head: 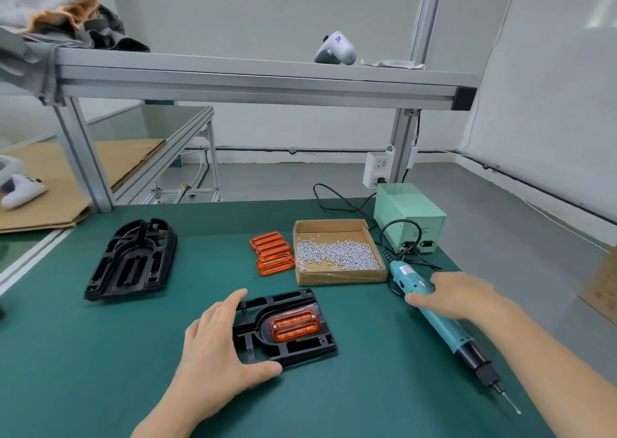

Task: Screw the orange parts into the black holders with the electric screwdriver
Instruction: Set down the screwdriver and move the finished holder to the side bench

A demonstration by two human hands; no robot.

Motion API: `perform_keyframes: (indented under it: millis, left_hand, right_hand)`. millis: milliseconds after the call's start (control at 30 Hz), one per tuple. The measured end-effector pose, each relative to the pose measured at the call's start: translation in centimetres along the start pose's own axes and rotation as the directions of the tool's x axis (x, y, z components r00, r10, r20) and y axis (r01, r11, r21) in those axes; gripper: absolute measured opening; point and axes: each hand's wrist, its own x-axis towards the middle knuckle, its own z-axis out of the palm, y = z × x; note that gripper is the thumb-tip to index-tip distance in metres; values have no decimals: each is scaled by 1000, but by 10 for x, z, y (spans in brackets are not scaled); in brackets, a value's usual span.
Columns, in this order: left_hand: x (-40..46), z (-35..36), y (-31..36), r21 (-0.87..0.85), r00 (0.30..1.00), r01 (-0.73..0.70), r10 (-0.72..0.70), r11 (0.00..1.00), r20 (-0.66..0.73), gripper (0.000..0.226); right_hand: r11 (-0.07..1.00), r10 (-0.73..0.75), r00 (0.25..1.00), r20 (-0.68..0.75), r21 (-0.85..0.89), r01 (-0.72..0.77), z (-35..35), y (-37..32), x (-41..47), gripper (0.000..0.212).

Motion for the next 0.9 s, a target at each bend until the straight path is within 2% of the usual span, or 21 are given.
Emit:
perform_keyframes:
  millis: [200,233,300,367,400,500,567,633,733,900]
  left_hand:
    - [-3,-5,-2,33,999,-25,24,999,25,117]
    - [-4,-6,-3,35,999,-28,27,999,25,118]
    - [-6,-7,-4,41,999,-37,37,998,16,118]
    - [-8,-8,-5,51,999,-43,42,998,11,118]
    - [-8,-8,-5,56,999,-42,42,998,12,117]
    - [-10,-7,-4,67,999,-43,43,997,3,115]
    - [-9,-7,-4,66,999,-40,41,997,-16,115]
    - [-9,-7,-5,93,998,-48,51,995,-22,115]
    - [-10,-6,-7,116,999,-42,45,992,-19,114]
    - [-11,-8,-8,104,1000,-18,20,994,-18,113]
  right_hand:
    - [1000,9,1000,24,9,-9,-8,-1,-4,67]
    - [1000,7,1000,-24,15,-7,-11,-3,-6,67]
    - [999,-33,977,-212,29,40,-19,-13,-11,60]
    - [976,-172,903,-394,54,210,-23,-33,-18,51]
    - [937,-278,856,-435,71,341,-23,-46,-22,47]
    - [733,-613,693,-378,56,678,-13,-94,-30,43]
    - [636,-734,611,-297,12,771,-2,-123,-28,46]
    - [594,-787,560,-260,-69,802,7,-147,-22,49]
    - [567,-819,528,-225,-172,806,18,-167,-12,47]
    - [537,-839,499,-215,-185,823,25,-173,0,43]
